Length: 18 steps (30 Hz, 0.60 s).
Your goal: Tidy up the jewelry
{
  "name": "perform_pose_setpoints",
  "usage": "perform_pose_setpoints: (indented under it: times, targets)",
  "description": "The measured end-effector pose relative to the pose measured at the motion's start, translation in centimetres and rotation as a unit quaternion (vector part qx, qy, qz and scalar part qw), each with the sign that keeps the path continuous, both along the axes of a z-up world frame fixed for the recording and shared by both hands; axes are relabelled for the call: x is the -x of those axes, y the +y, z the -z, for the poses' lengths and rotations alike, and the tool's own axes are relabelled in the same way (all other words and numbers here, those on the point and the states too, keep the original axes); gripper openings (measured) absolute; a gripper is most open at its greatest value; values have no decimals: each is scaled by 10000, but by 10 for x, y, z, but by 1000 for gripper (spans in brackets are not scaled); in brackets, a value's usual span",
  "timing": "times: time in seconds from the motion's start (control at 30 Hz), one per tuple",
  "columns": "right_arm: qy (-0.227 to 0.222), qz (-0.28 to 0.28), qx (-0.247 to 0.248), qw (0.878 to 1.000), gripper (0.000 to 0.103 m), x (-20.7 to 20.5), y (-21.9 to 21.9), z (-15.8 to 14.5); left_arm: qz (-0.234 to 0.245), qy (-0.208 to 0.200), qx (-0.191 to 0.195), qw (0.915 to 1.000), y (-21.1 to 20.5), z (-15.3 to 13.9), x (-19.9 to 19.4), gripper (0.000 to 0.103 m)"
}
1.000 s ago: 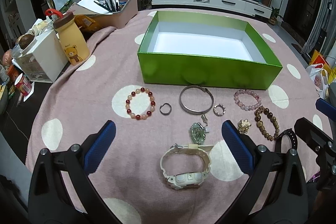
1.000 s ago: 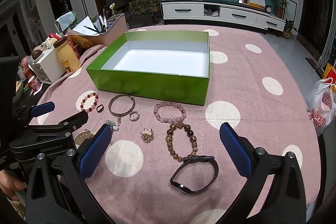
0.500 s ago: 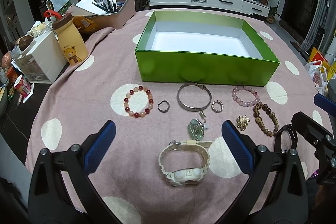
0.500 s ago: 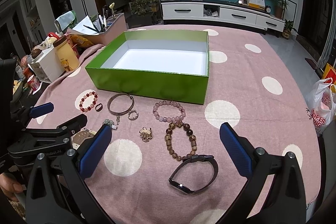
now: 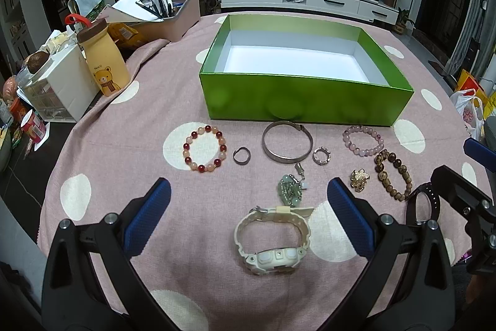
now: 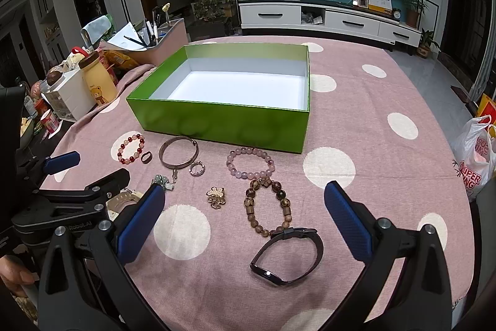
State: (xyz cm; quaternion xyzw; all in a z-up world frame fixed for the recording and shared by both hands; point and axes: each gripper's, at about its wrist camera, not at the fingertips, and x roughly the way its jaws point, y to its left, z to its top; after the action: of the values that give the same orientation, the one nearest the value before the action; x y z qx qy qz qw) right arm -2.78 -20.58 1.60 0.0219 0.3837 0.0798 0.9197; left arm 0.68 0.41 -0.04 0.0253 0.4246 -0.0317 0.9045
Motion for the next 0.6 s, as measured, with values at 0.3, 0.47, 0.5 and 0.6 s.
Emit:
perform_pose_setpoints:
  times: [0.3,0.47,0.5,0.6]
  targets:
    - [-1,-4,8,10000,102,1,2,1,2,1,-2,10000,0,0,1,101]
    - [-5,-8,6,10000,102,1,1,0,5,0,-5,10000,0,0,0,101]
    - [-6,-6,6,10000,102,1,1,0,4,0,-6,10000,0,0,1,101]
    - [-11,-13,6,10000,102,1,2,1,6,-6,0,10000,0,0,1,101]
